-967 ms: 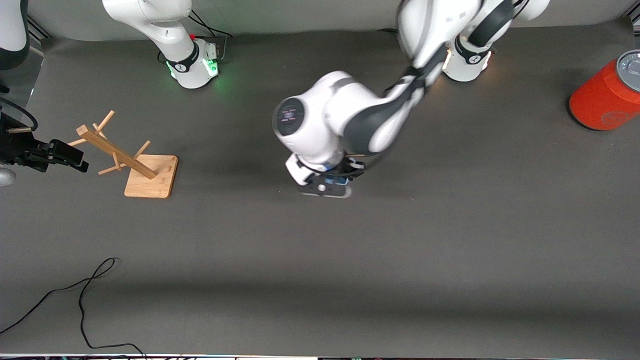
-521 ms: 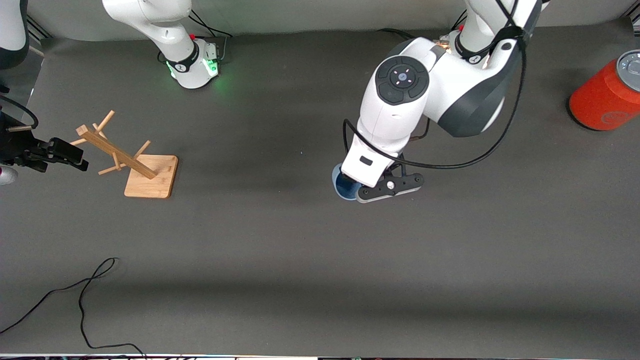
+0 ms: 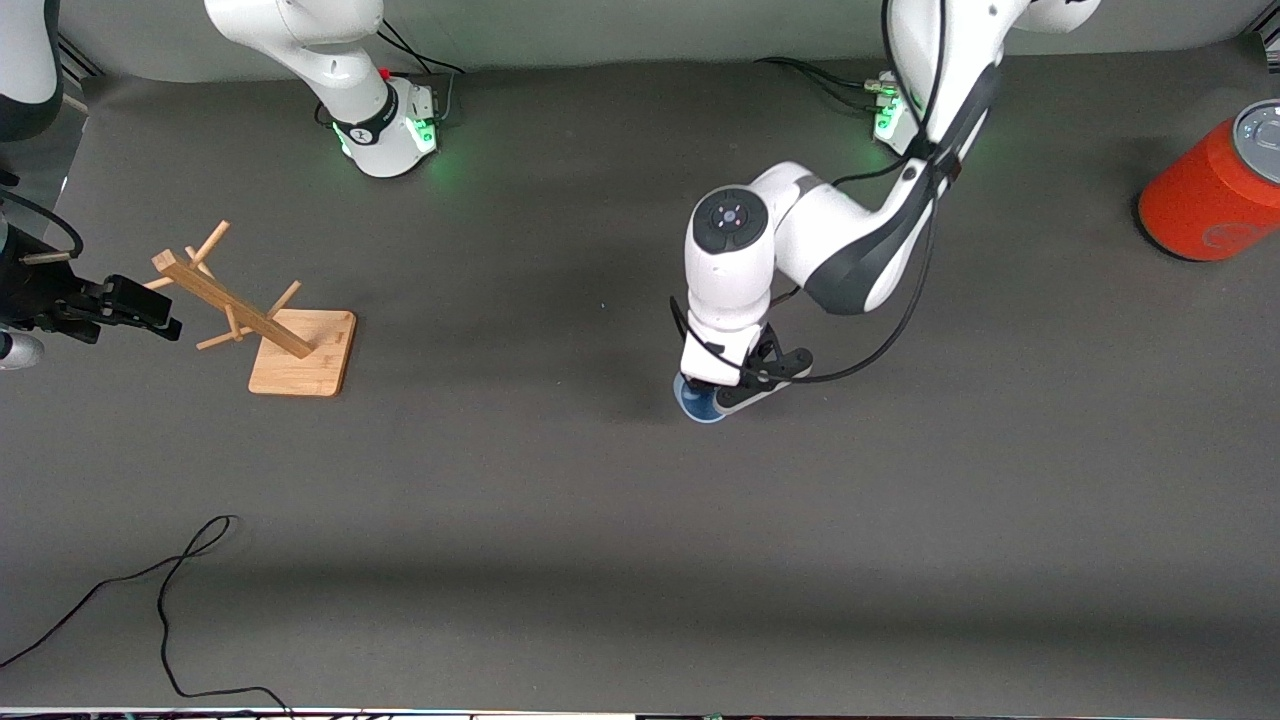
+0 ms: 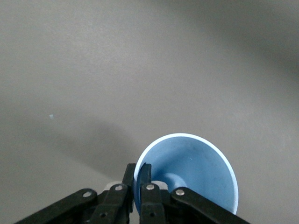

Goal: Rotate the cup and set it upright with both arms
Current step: 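Grasp the cup rim with the left gripper and rotate it upright, then open the left gripper and lift it away from the upright cup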

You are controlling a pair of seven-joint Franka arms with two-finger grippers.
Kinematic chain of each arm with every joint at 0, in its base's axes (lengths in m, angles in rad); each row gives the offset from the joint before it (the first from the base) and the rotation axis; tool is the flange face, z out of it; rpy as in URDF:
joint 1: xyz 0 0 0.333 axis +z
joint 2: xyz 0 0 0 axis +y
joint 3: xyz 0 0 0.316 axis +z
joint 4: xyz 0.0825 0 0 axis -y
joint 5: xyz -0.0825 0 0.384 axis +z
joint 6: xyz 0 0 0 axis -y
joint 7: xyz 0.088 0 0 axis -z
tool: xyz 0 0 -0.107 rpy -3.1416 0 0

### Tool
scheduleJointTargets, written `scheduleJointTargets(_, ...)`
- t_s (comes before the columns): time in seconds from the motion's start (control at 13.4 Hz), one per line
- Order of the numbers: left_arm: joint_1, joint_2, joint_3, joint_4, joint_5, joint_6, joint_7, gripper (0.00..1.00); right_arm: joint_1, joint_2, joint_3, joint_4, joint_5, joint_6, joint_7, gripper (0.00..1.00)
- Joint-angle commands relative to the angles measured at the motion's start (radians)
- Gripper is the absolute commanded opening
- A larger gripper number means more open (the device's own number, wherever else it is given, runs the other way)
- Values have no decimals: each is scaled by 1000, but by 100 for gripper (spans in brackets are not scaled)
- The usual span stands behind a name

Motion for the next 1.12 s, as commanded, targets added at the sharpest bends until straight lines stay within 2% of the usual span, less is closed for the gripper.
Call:
scheduleJointTargets(0.0,-34,74,5,8,147,63,-217,0,8,-15,-5,-13,-3,-3,-25,100)
scheduleJointTargets(0.22,-73,113,5,9,234,74,-345,0,9,-13,-3,-13,-3,-3,-25,100)
scheduleJointTargets(0.37,-84,111,5,8,236,69,-353,0,8,-13,-3,-13,-3,-3,-25,100)
scheduleJointTargets(0.45,-96,113,6,8,239,63,-353,4,8,-13,-3,-13,-3,-3,-25,100)
scheduleJointTargets(0.6,-102,110,5,9,242,57,-359,93,9,-15,-3,-13,-3,-3,-25,100)
scheduleJointTargets(0.67,-101,103,3,14,241,53,-354,100,9,-15,-3,-13,-3,-3,-25,100)
scheduleJointTargets(0.89,-93,61,-6,61,221,-41,-325,100,9,-15,-3,-13,-3,-3,-25,100)
scheduleJointTargets(1.04,-81,31,-18,136,108,-154,-195,100,8,-15,-3,-11,-3,-3,-25,100)
